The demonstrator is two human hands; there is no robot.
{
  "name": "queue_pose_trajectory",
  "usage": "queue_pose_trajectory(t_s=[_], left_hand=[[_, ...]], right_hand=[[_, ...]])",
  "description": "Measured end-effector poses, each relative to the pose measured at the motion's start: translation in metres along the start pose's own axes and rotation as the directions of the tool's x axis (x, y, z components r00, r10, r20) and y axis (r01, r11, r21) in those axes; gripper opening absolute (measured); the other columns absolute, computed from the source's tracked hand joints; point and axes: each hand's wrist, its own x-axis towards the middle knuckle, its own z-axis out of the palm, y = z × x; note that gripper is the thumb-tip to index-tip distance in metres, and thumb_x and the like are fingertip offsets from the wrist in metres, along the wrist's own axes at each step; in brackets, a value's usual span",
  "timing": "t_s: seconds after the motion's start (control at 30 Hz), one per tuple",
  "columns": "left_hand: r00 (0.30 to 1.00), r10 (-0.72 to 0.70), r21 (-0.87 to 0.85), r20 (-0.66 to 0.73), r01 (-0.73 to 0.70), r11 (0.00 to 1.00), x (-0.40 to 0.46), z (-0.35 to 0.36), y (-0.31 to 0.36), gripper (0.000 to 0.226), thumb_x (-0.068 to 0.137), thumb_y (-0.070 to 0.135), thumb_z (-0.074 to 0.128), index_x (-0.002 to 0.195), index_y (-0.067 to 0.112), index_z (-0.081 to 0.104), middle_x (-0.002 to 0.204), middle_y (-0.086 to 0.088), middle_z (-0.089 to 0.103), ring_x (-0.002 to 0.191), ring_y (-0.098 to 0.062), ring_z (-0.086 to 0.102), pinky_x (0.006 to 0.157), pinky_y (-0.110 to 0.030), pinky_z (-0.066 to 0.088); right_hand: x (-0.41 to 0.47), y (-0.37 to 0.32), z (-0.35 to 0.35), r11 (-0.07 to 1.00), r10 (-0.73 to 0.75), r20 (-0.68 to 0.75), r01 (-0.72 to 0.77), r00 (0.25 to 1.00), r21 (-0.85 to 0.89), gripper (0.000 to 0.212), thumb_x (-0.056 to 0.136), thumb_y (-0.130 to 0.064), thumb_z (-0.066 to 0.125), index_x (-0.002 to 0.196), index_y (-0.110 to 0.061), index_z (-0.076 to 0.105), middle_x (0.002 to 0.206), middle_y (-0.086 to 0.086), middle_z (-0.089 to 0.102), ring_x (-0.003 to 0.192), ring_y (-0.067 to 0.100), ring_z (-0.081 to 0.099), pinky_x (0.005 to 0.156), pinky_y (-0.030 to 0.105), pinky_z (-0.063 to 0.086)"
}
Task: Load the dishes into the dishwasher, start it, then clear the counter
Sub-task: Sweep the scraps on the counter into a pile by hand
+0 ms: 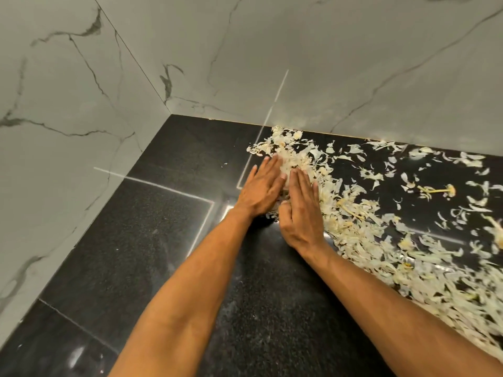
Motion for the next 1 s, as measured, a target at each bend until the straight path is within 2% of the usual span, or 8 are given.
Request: queue_pose_trajectory(t_s=[0.07,0.17,0.3,0.4,0.5,0.73,0.87,1.0], left_hand=[[0.987,-0.098,-0.043,-0.126,0.094,0.995,0.000,-0.009,-0.010,0.068,0.096,0.054,0.014,0.154,0.019,0.012,0.162,0.003,0.007,0.148,-0.010,-0.001,0.120,-0.036,-0.006],[0.920,-0.291,0.056,-0.263,0.316,0.947,-0.004,-0.026,-0.046,0.063,0.102,0.050,0.021,0.155,0.016,0.013,0.163,-0.002,0.008,0.150,-0.017,0.000,0.120,-0.042,-0.004],[0.857,-0.487,0.198,-0.170,0.513,0.835,-0.013,-0.037,-0.085,0.074,0.099,0.060,0.015,0.155,0.013,0.004,0.163,-0.003,-0.003,0.150,-0.019,-0.008,0.120,-0.049,-0.006],[0.886,-0.444,0.279,-0.136,0.464,0.841,-0.013,-0.029,-0.076,0.078,0.097,0.064,0.010,0.155,0.013,-0.003,0.162,-0.004,-0.011,0.149,-0.020,-0.012,0.118,-0.047,-0.009],[0.958,-0.277,0.351,-0.077,0.287,0.892,-0.008,-0.011,-0.047,0.074,0.098,0.061,0.007,0.154,0.015,-0.005,0.161,-0.003,-0.013,0.148,-0.018,-0.013,0.118,-0.043,-0.010],[0.999,0.028,0.161,0.046,-0.035,0.986,-0.014,-0.007,-0.026,0.068,0.095,0.053,0.009,0.155,0.018,0.007,0.162,0.003,0.001,0.148,-0.009,-0.002,0.122,-0.038,0.000],[0.981,-0.163,0.082,-0.101,0.171,0.982,0.002,-0.015,-0.044,0.064,0.101,0.049,0.015,0.155,0.016,0.005,0.162,-0.001,0.001,0.149,-0.013,0.000,0.121,-0.038,-0.002],[0.960,-0.270,0.180,-0.081,0.280,0.943,0.037,-0.026,-0.064,0.061,0.104,0.047,0.018,0.155,0.017,0.004,0.163,0.000,-0.001,0.149,-0.013,-0.004,0.120,-0.037,-0.006]], right_hand=[[-0.006,0.002,-0.003,0.999,-0.013,0.016,0.014,1.000,-0.034,0.077,0.084,-0.038,0.014,0.153,-0.003,0.011,0.161,0.009,0.005,0.149,0.014,-0.002,0.120,0.032,-0.010],[-0.008,0.002,-0.003,0.996,-0.029,0.075,0.035,0.997,-0.081,0.076,0.085,-0.038,0.012,0.154,-0.006,0.007,0.162,0.008,0.001,0.149,0.014,-0.006,0.117,0.028,-0.016],[-0.004,0.002,0.000,0.993,-0.005,0.119,0.019,0.993,-0.115,0.072,0.089,-0.034,0.019,0.154,-0.009,0.001,0.162,0.007,-0.004,0.145,0.011,-0.014,0.114,0.027,-0.019],[-0.004,0.002,0.002,0.994,-0.008,0.119,0.021,0.993,-0.108,0.076,0.086,-0.040,0.013,0.154,-0.008,0.001,0.161,0.006,-0.005,0.144,0.010,-0.014,0.116,0.028,-0.018],[-0.004,0.003,0.003,0.997,-0.010,0.088,0.017,0.996,-0.075,0.078,0.084,-0.040,0.012,0.154,-0.006,0.006,0.162,0.009,0.001,0.148,0.013,-0.007,0.119,0.031,-0.013],[-0.006,0.003,-0.002,1.000,-0.003,0.037,0.004,0.999,-0.021,0.071,0.088,-0.031,0.024,0.153,-0.005,0.008,0.162,0.009,0.005,0.147,0.008,-0.005,0.119,0.028,-0.013],[-0.005,0.005,-0.001,1.000,0.000,0.025,0.001,1.000,-0.028,0.074,0.085,-0.039,0.013,0.151,-0.008,0.001,0.159,0.003,-0.002,0.147,0.009,-0.006,0.118,0.026,-0.016],[-0.004,0.006,0.001,0.999,0.005,0.031,-0.004,1.000,-0.044,0.070,0.084,-0.040,0.010,0.146,-0.011,-0.006,0.155,0.000,-0.007,0.147,0.010,-0.009,0.117,0.025,-0.017]])
